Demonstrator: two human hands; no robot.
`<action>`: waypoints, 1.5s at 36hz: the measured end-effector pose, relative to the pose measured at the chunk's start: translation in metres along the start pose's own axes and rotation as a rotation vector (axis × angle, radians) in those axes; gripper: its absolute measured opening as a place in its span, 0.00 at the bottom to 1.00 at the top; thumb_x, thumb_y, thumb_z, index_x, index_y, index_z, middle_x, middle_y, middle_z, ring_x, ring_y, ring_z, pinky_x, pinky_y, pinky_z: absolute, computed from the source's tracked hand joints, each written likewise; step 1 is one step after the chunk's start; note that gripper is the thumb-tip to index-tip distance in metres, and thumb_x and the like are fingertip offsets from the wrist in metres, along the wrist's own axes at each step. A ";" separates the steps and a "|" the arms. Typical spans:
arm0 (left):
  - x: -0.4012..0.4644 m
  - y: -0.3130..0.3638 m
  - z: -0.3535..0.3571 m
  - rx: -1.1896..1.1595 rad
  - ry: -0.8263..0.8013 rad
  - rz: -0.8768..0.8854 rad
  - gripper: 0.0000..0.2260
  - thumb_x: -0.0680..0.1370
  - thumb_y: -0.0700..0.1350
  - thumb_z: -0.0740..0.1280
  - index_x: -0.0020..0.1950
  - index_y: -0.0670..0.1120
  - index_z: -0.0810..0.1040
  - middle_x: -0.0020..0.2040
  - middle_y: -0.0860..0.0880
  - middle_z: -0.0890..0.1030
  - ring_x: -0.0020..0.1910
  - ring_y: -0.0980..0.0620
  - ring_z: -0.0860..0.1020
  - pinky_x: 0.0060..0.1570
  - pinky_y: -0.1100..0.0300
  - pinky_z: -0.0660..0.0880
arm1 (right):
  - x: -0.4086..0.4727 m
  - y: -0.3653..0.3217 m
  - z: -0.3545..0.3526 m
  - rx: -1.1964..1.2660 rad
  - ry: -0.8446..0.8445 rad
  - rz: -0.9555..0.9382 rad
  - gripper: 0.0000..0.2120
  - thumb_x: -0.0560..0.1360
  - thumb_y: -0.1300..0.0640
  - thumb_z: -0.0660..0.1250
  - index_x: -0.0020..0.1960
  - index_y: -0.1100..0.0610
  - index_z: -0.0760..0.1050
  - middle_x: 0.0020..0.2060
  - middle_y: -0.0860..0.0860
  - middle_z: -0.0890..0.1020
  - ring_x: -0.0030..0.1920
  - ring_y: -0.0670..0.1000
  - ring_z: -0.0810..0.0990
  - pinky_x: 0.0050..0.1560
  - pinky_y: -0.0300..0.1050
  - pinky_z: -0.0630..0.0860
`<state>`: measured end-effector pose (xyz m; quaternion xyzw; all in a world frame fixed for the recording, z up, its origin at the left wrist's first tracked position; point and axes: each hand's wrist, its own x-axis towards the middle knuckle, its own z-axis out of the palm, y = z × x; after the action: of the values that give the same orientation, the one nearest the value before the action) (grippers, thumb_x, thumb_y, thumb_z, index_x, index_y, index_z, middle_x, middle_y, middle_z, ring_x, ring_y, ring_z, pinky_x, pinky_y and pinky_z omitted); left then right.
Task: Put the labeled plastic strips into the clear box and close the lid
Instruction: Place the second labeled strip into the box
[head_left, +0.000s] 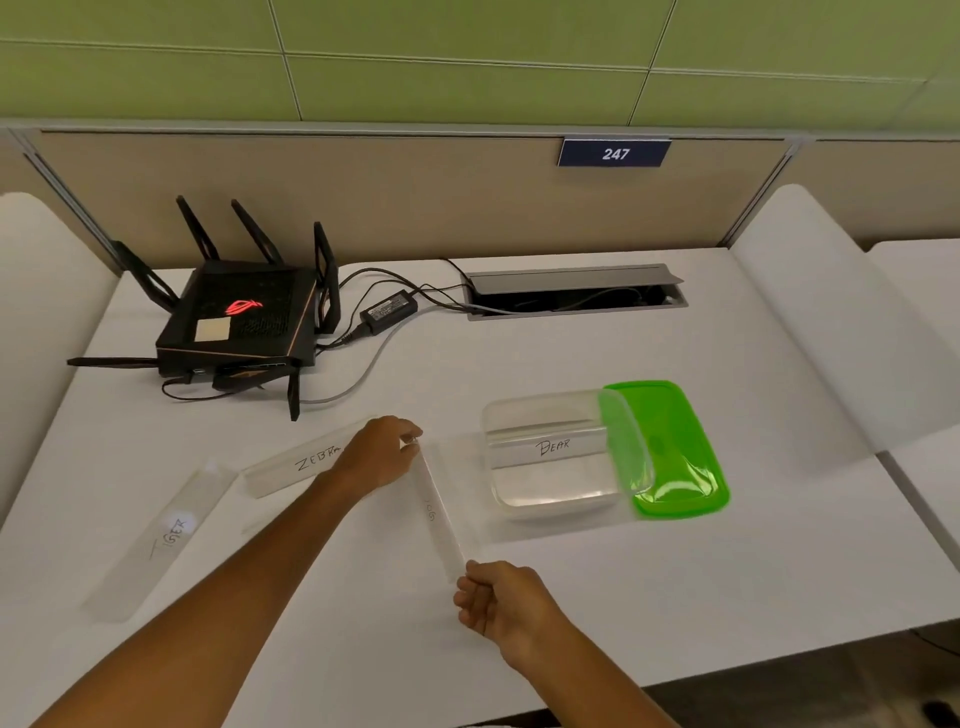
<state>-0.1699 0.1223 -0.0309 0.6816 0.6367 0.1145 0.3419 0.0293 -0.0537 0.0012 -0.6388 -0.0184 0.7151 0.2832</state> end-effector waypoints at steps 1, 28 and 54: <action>-0.003 -0.001 0.000 -0.007 0.013 0.001 0.12 0.80 0.43 0.71 0.63 0.47 0.84 0.57 0.52 0.84 0.58 0.51 0.82 0.60 0.61 0.75 | -0.001 -0.001 -0.004 -0.036 0.024 -0.020 0.09 0.78 0.63 0.71 0.54 0.70 0.81 0.45 0.62 0.84 0.41 0.56 0.84 0.39 0.48 0.83; -0.178 0.034 -0.032 -0.362 0.472 -0.275 0.06 0.74 0.42 0.79 0.48 0.52 0.89 0.31 0.60 0.84 0.30 0.58 0.82 0.33 0.76 0.73 | -0.067 -0.050 -0.063 -0.700 0.009 -0.423 0.18 0.76 0.46 0.70 0.64 0.49 0.82 0.52 0.46 0.86 0.45 0.44 0.83 0.50 0.37 0.79; -0.081 0.184 0.044 -0.700 0.429 -0.274 0.11 0.80 0.43 0.72 0.62 0.50 0.85 0.44 0.48 0.87 0.31 0.61 0.82 0.29 0.73 0.72 | -0.027 -0.199 -0.151 -0.515 0.252 -0.767 0.16 0.74 0.50 0.74 0.61 0.50 0.81 0.51 0.48 0.85 0.53 0.56 0.85 0.62 0.63 0.80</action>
<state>-0.0119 0.0398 0.0719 0.3942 0.7007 0.4164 0.4245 0.2454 0.0513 0.0749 -0.7170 -0.3950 0.4482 0.3591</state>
